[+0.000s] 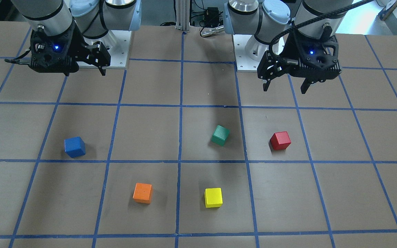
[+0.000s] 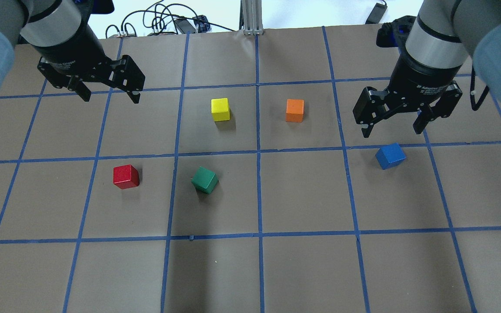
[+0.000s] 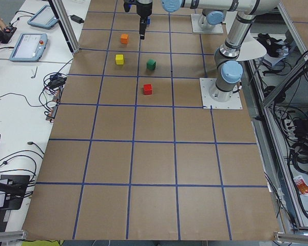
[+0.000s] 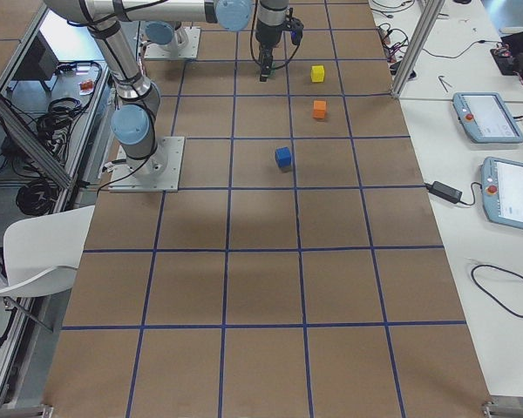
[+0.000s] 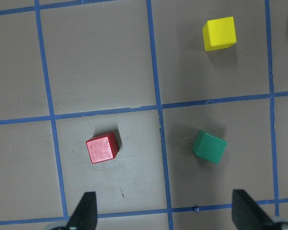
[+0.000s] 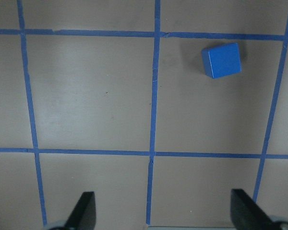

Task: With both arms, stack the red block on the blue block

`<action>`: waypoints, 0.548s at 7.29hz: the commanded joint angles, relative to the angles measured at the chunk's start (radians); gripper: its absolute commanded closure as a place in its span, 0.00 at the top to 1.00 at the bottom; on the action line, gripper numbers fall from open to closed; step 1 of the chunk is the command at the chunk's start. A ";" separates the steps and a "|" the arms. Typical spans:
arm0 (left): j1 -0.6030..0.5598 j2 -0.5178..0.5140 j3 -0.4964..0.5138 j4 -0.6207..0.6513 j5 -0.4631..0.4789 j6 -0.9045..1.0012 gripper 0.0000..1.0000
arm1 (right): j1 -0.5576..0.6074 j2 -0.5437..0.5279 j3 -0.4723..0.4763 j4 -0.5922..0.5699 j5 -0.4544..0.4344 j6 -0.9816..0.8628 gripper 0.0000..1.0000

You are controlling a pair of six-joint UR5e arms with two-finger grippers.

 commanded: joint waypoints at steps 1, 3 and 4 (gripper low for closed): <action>0.000 0.002 -0.003 0.001 0.003 0.000 1.00 | 0.000 0.000 0.000 0.001 -0.001 -0.002 1.00; 0.000 0.002 -0.007 0.003 0.009 0.002 1.00 | 0.000 0.002 0.000 0.001 -0.001 -0.002 1.00; -0.001 0.004 -0.016 0.000 0.011 0.003 1.00 | 0.000 0.002 0.000 0.001 -0.001 -0.002 1.00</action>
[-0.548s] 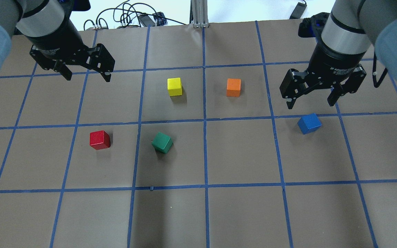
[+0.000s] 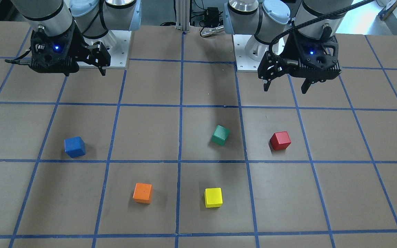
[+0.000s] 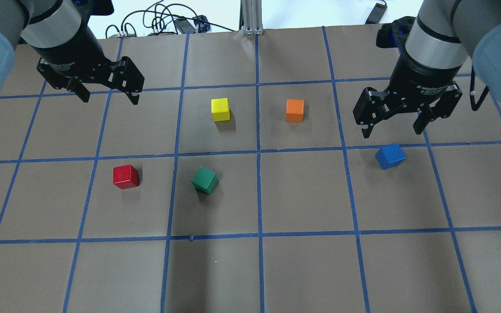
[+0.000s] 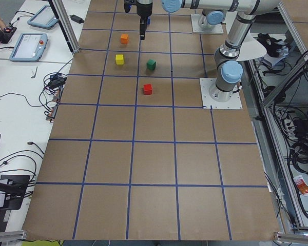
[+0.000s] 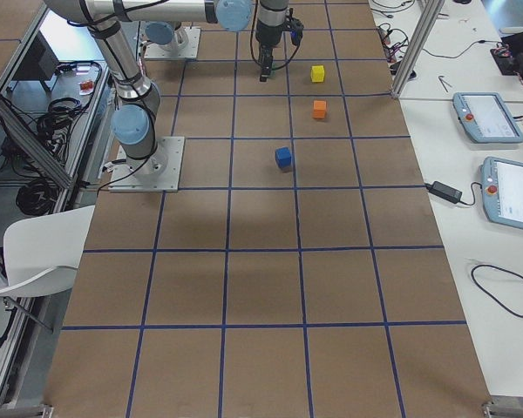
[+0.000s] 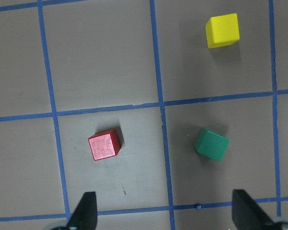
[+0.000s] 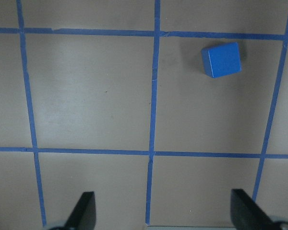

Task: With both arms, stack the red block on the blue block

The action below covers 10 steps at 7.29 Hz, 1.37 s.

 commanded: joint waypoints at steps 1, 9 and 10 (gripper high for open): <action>0.000 -0.008 -0.007 0.010 0.034 0.006 1.00 | 0.000 0.001 0.002 0.000 -0.002 -0.002 1.00; 0.009 -0.003 -0.004 -0.016 0.021 0.008 1.00 | -0.003 -0.018 0.031 0.005 -0.014 0.004 1.00; 0.032 -0.003 0.006 -0.048 -0.013 0.008 1.00 | -0.002 -0.018 0.031 -0.006 -0.049 0.002 1.00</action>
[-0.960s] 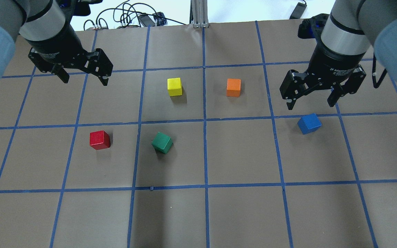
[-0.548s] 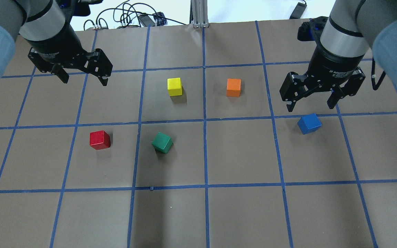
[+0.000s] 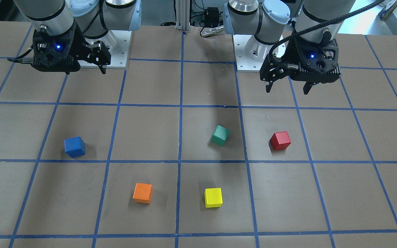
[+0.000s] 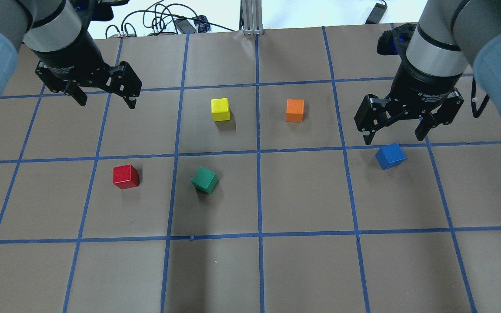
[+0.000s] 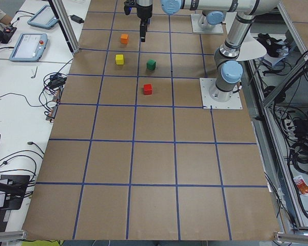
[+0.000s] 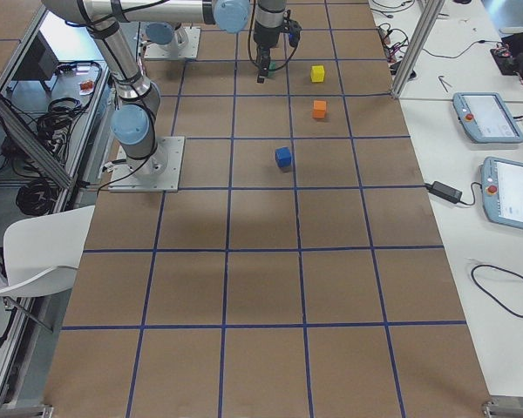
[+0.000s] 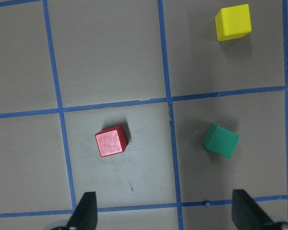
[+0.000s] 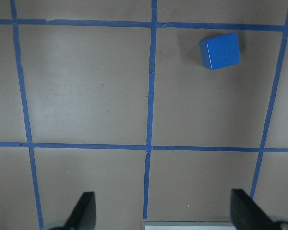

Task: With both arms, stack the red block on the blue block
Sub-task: 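Lower the left gripper onto the red cube and close on it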

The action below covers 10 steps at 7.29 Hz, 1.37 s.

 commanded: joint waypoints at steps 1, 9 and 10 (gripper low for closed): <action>0.033 0.005 0.005 -0.036 -0.045 -0.001 1.00 | 0.002 -0.001 0.004 -0.011 -0.030 0.000 1.00; 0.254 -0.145 -0.416 0.499 -0.036 0.126 1.00 | -0.001 -0.002 0.004 -0.011 -0.031 0.001 1.00; 0.258 -0.186 -0.464 0.579 -0.038 0.125 1.00 | -0.006 -0.002 0.004 -0.005 -0.036 0.001 1.00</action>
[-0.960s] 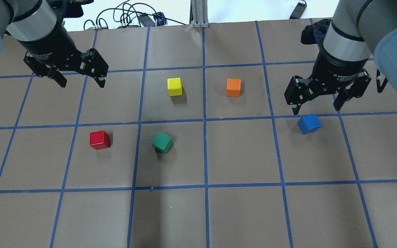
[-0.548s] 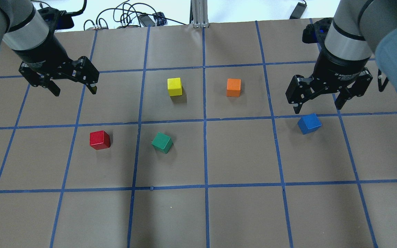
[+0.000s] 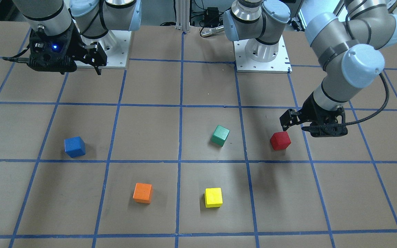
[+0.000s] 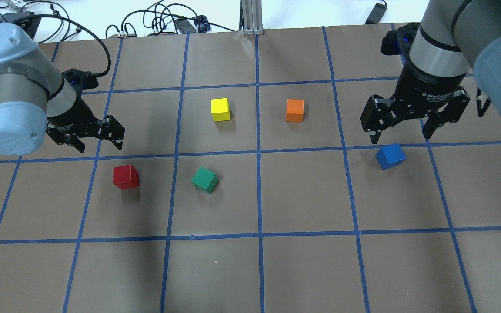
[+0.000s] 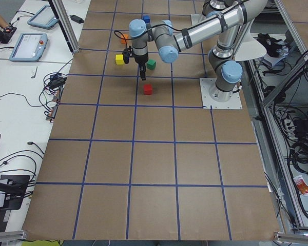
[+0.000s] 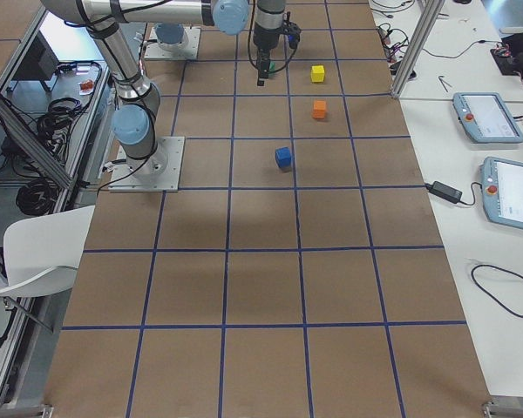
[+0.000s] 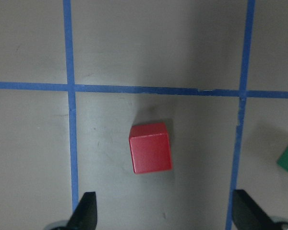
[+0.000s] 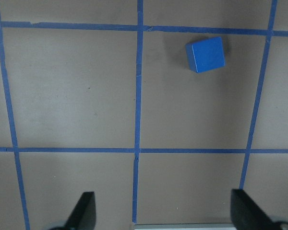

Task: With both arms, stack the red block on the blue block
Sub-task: 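Lower the left gripper onto the red cube and close on it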

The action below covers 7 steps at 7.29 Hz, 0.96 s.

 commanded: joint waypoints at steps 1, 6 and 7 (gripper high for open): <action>0.013 -0.093 -0.083 0.159 -0.007 0.001 1.00 | -0.001 -0.001 0.000 0.006 -0.002 0.001 1.00; 0.013 -0.170 -0.136 0.250 -0.002 0.014 0.57 | 0.002 0.001 0.002 0.009 -0.002 0.001 1.00; 0.001 -0.162 -0.133 0.244 0.000 0.013 0.01 | 0.002 0.001 0.002 0.009 -0.002 0.001 1.00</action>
